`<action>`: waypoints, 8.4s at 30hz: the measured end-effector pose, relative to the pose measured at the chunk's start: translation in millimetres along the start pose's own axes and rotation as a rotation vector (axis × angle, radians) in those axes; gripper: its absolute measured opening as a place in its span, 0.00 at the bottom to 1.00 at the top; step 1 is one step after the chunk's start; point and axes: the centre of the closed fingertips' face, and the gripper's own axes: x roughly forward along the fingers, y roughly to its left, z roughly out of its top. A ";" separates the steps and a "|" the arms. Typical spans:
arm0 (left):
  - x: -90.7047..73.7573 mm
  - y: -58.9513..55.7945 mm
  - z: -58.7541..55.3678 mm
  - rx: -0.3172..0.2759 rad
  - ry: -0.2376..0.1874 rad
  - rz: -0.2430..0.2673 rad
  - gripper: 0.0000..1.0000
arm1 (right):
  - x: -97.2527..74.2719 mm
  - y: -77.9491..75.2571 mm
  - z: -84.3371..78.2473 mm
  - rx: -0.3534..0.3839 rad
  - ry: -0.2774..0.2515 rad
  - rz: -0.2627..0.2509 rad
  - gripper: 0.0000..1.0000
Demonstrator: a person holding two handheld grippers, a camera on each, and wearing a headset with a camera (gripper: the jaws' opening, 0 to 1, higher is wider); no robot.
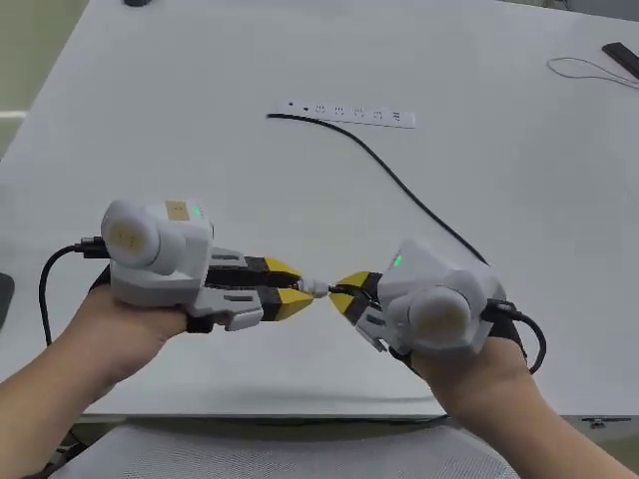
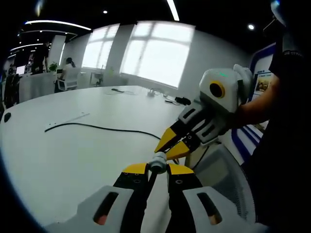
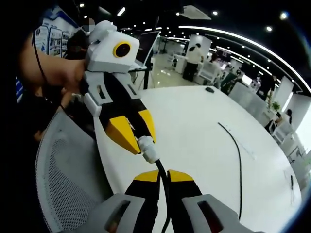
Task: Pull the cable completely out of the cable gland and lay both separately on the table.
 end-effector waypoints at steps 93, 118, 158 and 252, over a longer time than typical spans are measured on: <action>-6.4 10.0 -1.5 -0.015 -0.001 0.000 0.15 | 15.4 9.7 15.4 -0.163 0.022 0.054 0.02; -7.9 12.4 1.0 0.001 -0.023 0.030 0.15 | 15.4 -1.5 6.0 0.050 0.003 0.046 0.00; -9.3 7.2 7.5 0.023 -0.037 0.025 0.15 | 13.2 -36.5 -114.6 0.853 0.107 -0.072 0.00; -2.5 -1.6 25.7 -0.009 -0.082 0.043 0.15 | -5.5 -23.9 -24.1 0.177 -0.040 0.010 0.00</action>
